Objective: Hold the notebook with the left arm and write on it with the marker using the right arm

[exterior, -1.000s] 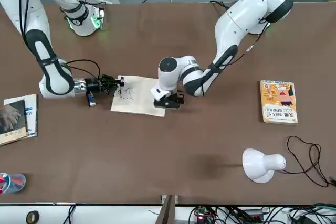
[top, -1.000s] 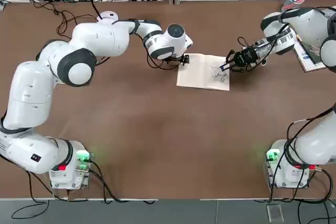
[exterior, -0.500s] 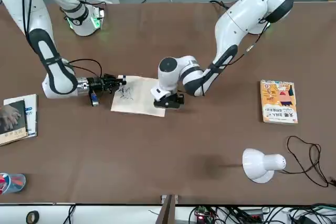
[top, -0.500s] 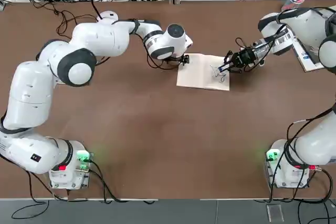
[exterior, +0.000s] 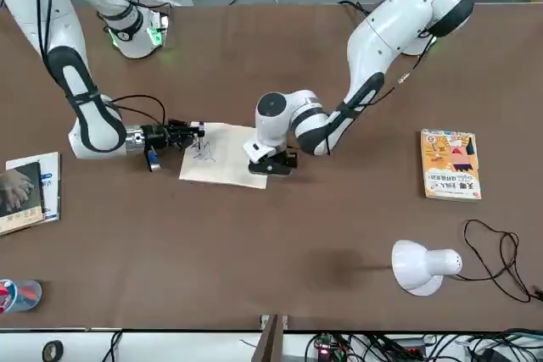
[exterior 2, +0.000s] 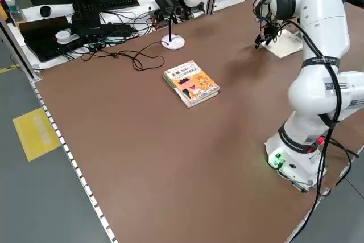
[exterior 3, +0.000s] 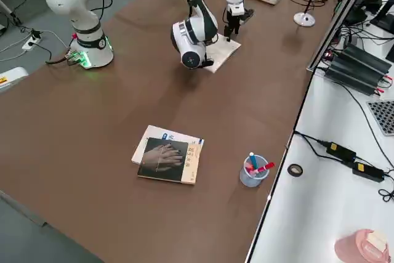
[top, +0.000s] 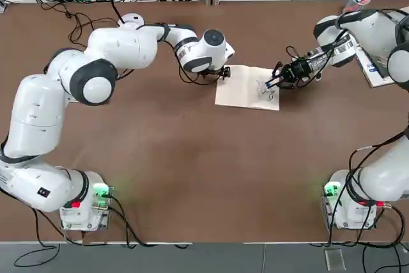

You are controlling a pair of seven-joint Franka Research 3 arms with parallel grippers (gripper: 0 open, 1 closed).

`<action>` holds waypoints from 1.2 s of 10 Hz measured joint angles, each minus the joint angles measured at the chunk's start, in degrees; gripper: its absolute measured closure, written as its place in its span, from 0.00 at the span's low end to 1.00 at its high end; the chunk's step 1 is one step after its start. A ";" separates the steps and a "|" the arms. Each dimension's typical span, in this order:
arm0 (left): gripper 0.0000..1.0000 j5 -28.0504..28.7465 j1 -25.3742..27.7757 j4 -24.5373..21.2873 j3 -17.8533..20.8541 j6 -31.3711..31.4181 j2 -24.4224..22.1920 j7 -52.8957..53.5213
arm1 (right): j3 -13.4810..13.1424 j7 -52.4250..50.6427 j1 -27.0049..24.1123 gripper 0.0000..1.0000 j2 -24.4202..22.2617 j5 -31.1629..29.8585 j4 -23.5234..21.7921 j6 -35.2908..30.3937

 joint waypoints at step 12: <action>0.00 0.00 0.00 0.10 0.08 0.00 0.00 0.00 | -0.39 -1.18 -0.61 0.83 1.41 -0.01 2.62 0.49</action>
